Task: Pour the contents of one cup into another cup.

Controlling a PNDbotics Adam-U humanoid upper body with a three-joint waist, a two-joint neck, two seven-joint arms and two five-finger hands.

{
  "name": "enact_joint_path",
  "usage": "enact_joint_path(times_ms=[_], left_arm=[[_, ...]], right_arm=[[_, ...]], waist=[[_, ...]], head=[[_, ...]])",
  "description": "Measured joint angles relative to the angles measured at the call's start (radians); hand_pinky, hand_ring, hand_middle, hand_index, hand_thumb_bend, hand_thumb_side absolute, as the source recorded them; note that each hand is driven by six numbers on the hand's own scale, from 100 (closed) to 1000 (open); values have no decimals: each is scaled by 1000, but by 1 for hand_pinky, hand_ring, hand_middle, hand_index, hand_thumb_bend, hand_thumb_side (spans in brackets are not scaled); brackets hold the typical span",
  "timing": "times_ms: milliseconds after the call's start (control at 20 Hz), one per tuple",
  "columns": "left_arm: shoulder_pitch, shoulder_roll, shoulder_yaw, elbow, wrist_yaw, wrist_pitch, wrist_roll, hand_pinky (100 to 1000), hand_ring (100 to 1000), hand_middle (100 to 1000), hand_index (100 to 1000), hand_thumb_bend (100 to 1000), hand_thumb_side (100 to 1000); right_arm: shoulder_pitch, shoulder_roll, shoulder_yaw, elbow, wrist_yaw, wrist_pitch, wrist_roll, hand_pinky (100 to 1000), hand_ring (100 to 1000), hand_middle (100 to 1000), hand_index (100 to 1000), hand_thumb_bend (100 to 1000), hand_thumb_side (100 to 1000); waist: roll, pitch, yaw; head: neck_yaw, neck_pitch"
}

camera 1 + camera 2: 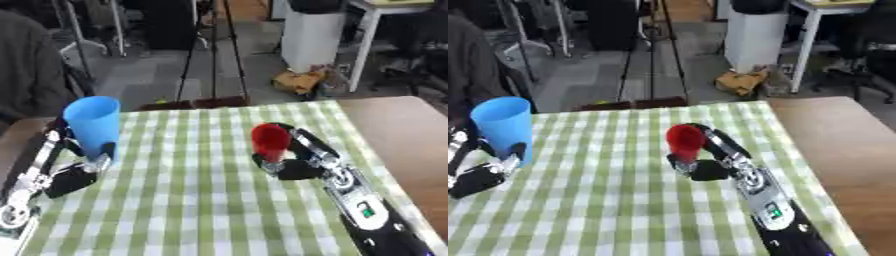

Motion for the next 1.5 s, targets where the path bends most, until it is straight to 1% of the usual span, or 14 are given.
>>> enact_joint_path(times_ms=[150,250,500,800,1300,1500], left_arm=[[-12,8,-5,-7,-14,-3,-24,526,519,566,725,100,202],[-19,10,-6,-11,-24,-6,-37,529,518,559,719,100,176],[-37,17,-17,-11,-62,-18,-72,532,515,552,713,100,154],[-65,26,-28,-4,-109,-37,-103,541,513,537,702,100,104],[-169,42,-61,49,-251,-89,-159,567,507,501,677,100,100],[-217,35,-77,78,-317,-113,-187,577,505,465,668,100,100]], right_arm=[[0,2,2,0,0,1,2,832,806,694,841,236,153],[0,3,6,0,0,1,5,832,806,694,841,233,154],[-6,11,13,1,0,-3,14,832,806,695,841,228,155],[-18,19,22,18,2,-11,29,832,807,695,840,223,155],[-36,28,25,44,17,-18,37,832,807,694,840,214,154],[-41,33,25,58,25,-22,41,832,807,694,840,211,156]], waist=[[2,0,0],[4,0,0],[4,0,0],[6,2,5],[13,12,15],[16,13,21]], head=[[-1,0],[-2,0],[-5,0],[-9,0],[-11,0],[-17,0]])
